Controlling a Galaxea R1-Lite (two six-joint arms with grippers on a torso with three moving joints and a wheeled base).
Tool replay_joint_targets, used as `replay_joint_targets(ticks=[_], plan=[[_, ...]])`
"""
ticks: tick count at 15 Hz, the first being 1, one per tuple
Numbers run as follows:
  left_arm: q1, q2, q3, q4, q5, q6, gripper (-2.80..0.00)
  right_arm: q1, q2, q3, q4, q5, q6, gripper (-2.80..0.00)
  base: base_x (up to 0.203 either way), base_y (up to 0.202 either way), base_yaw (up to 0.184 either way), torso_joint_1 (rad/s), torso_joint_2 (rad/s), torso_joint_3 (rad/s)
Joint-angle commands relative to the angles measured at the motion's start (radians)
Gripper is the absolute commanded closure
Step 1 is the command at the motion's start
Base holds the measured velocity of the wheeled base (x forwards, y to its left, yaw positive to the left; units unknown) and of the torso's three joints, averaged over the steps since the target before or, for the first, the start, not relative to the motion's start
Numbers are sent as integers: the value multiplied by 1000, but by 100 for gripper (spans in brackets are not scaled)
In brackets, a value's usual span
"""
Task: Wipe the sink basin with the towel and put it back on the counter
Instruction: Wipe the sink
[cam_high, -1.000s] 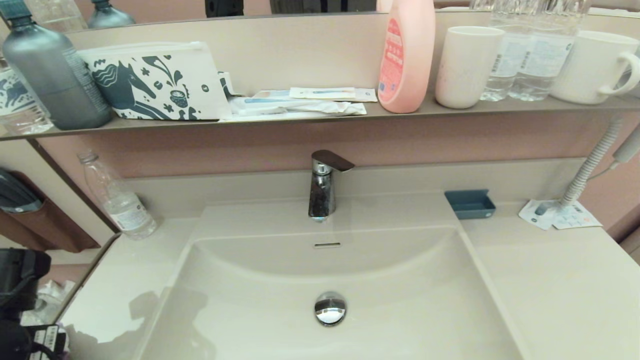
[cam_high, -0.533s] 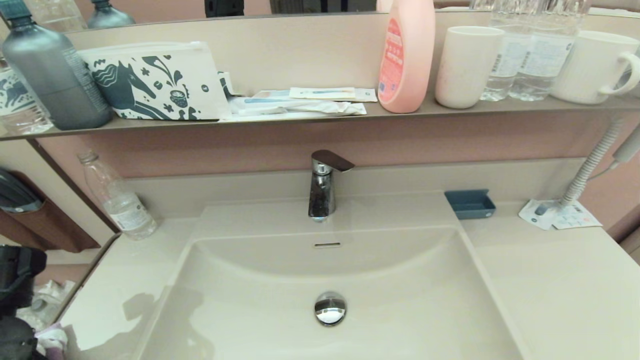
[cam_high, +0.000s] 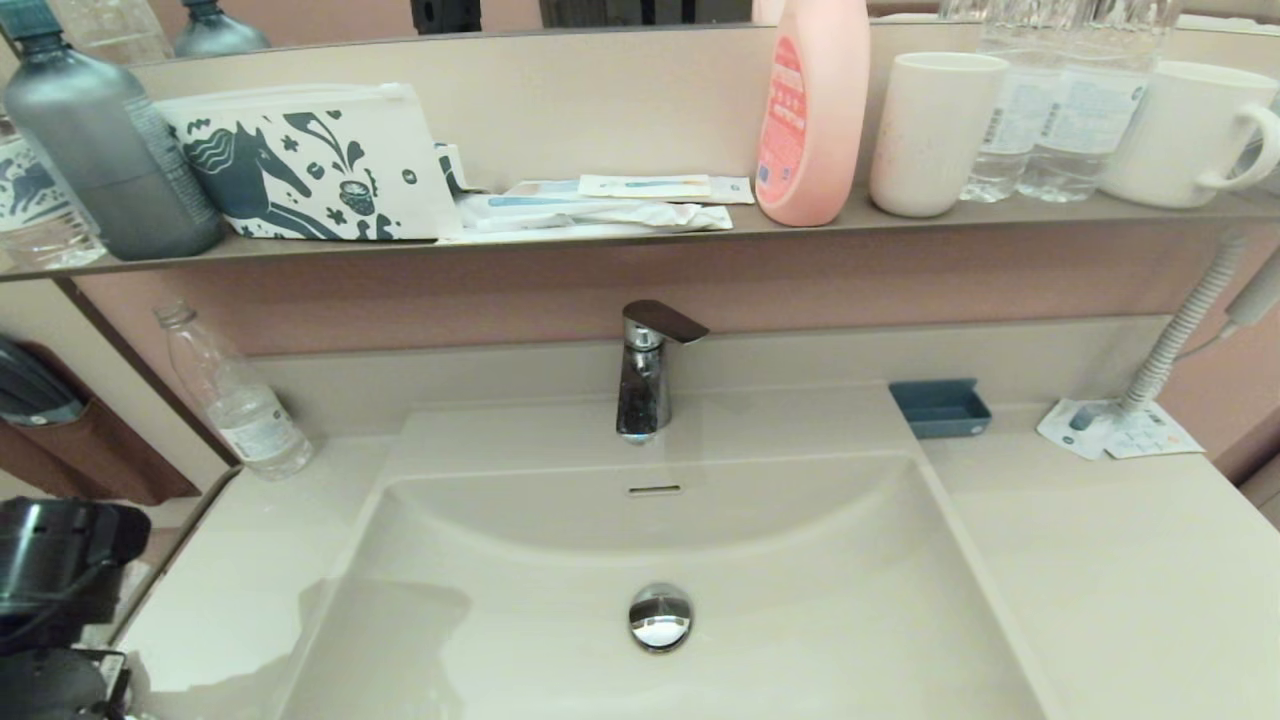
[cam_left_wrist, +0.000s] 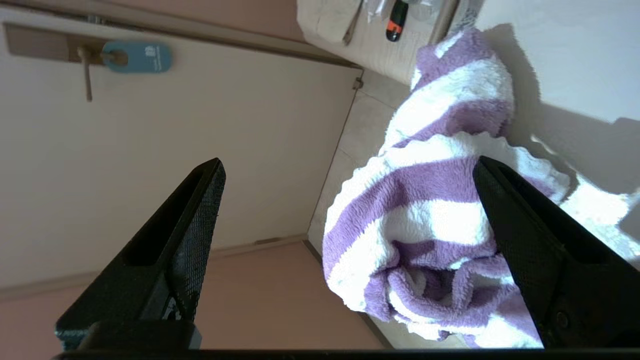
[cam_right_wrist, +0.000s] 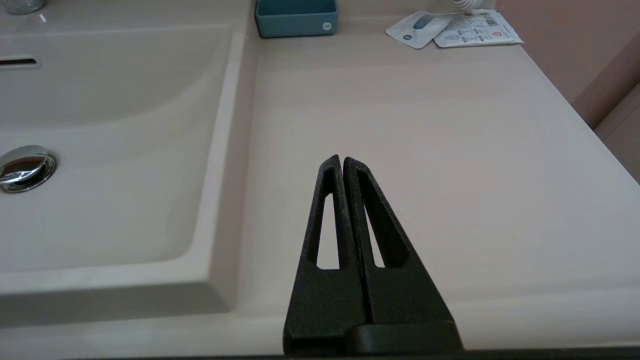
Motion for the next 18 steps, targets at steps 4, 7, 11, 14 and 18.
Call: replay_joint_targets(ticks=[4, 7, 11, 14, 18], plan=[[-41, 0, -14, -7, 11, 0, -280, 0, 0, 0, 0, 0, 0, 0, 0, 0, 0, 0, 0, 0], [-44, -2, -16, -7, -26, -5, -280, 0, 0, 0, 0, 0, 0, 0, 0, 0, 0, 0, 0, 0], [-43, -22, -12, -9, -196, -7, -280, 0, 0, 0, 0, 0, 0, 0, 0, 0, 0, 0, 0, 0], [-48, -26, 9, -11, -258, -22, -280, 0, 0, 0, 0, 0, 0, 0, 0, 0, 0, 0, 0, 0], [-50, -40, -6, -12, -295, -27, -280, 0, 0, 0, 0, 0, 0, 0, 0, 0, 0, 0, 0, 0]])
